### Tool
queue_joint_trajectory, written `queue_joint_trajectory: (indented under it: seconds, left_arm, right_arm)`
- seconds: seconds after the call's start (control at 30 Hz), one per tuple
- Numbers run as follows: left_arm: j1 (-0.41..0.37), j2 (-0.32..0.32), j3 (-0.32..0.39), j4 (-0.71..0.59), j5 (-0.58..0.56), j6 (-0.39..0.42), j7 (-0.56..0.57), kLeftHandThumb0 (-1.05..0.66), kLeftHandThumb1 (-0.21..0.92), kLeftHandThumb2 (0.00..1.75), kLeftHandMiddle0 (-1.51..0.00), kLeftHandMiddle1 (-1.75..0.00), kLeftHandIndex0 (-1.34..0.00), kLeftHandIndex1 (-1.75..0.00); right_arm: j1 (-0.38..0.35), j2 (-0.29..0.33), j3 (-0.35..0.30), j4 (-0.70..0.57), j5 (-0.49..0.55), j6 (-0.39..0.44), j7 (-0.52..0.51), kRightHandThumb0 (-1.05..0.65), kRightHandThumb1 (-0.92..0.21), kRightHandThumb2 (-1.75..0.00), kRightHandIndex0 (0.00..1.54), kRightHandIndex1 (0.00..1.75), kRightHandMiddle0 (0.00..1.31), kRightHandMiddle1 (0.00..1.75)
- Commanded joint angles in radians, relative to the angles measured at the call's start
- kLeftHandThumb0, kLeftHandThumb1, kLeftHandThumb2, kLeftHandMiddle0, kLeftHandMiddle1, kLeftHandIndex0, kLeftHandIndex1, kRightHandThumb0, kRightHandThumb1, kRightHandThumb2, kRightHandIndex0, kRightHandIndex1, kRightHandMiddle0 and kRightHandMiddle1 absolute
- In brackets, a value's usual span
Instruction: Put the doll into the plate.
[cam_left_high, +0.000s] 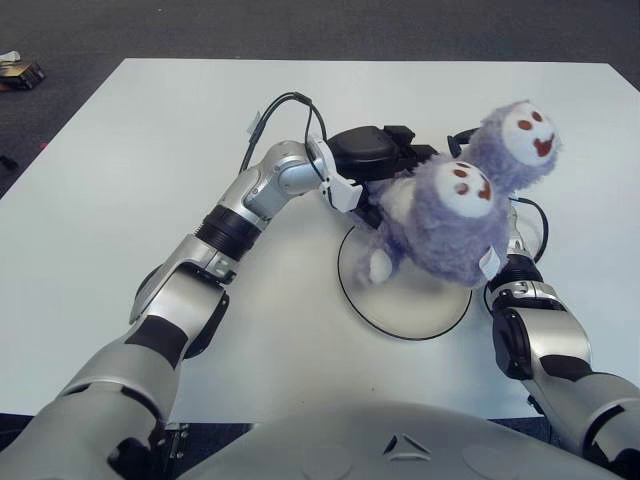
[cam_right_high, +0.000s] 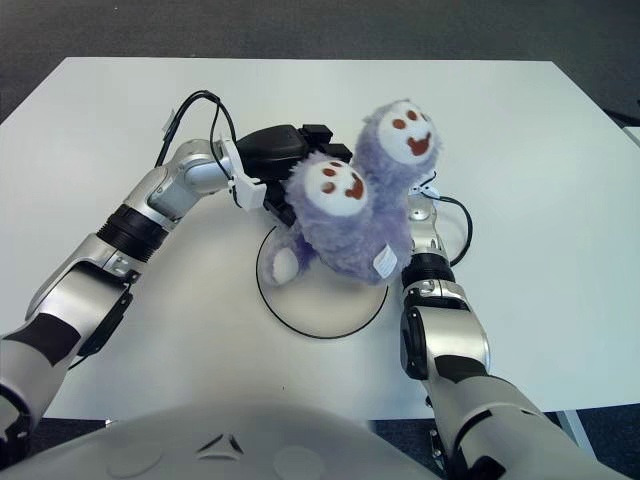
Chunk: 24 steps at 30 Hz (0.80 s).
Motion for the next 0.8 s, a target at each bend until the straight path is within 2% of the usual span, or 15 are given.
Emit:
queue_joint_trajectory:
  seconds: [0.0, 0.23, 0.3, 0.33, 0.43, 0.53, 0.67, 0.77]
  left_arm:
    - [-0.018, 0.013, -0.001, -0.019, -0.017, 0.01, -0.024, -0.3, 0.92, 0.33, -0.53, -1.1, -0.39, -1.5]
    - [-0.018, 0.021, -0.002, -0.032, -0.027, 0.014, -0.048, -0.36, 0.92, 0.34, -0.55, -1.02, -0.39, -1.54]
    - [-0.021, 0.029, -0.004, -0.034, -0.042, 0.011, -0.07, -0.49, 0.92, 0.38, -0.59, -0.84, -0.44, -0.98]
    - [-0.022, 0.031, -0.005, -0.033, -0.05, 0.009, -0.079, -0.53, 0.92, 0.39, -0.63, -0.73, -0.48, -0.77]
    - [-0.023, 0.031, -0.005, -0.027, -0.072, 0.005, -0.097, -0.58, 0.92, 0.4, -0.68, -0.56, -0.54, -0.47]
    - [-0.023, 0.031, -0.005, -0.026, -0.08, 0.004, -0.104, -0.6, 0.92, 0.41, -0.71, -0.48, -0.56, -0.35]
    - [-0.024, 0.03, -0.006, -0.021, -0.101, 0.002, -0.119, -0.61, 0.92, 0.42, -0.72, -0.44, -0.57, -0.31]
    - [-0.023, 0.029, -0.007, -0.012, -0.133, -0.001, -0.143, -0.66, 0.92, 0.47, -0.77, -0.27, -0.59, -0.24]
  right_arm:
    - [0.05, 0.008, -0.007, 0.056, 0.007, 0.077, -0.01, -0.37, -0.92, -0.26, 0.67, 1.64, 0.48, 1.46]
    - [0.045, 0.007, -0.004, 0.063, 0.003, 0.082, -0.02, -0.37, -0.92, -0.26, 0.66, 1.64, 0.48, 1.45]
    - [0.04, 0.004, 0.004, 0.072, -0.009, 0.086, -0.031, -0.37, -0.92, -0.25, 0.66, 1.66, 0.49, 1.45]
    - [0.039, 0.002, 0.01, 0.074, -0.016, 0.086, -0.034, -0.37, -0.92, -0.25, 0.67, 1.67, 0.49, 1.44]
    - [0.039, -0.003, 0.023, 0.079, -0.029, 0.084, -0.039, -0.37, -0.92, -0.26, 0.68, 1.7, 0.49, 1.45]
    - [0.038, -0.005, 0.027, 0.081, -0.03, 0.083, -0.041, -0.37, -0.92, -0.26, 0.68, 1.72, 0.48, 1.45]
    - [0.038, -0.005, 0.031, 0.085, -0.03, 0.079, -0.042, -0.37, -0.92, -0.26, 0.68, 1.73, 0.48, 1.46]
    - [0.039, -0.005, 0.034, 0.09, -0.029, 0.071, -0.043, -0.37, -0.92, -0.27, 0.77, 1.74, 0.48, 1.46]
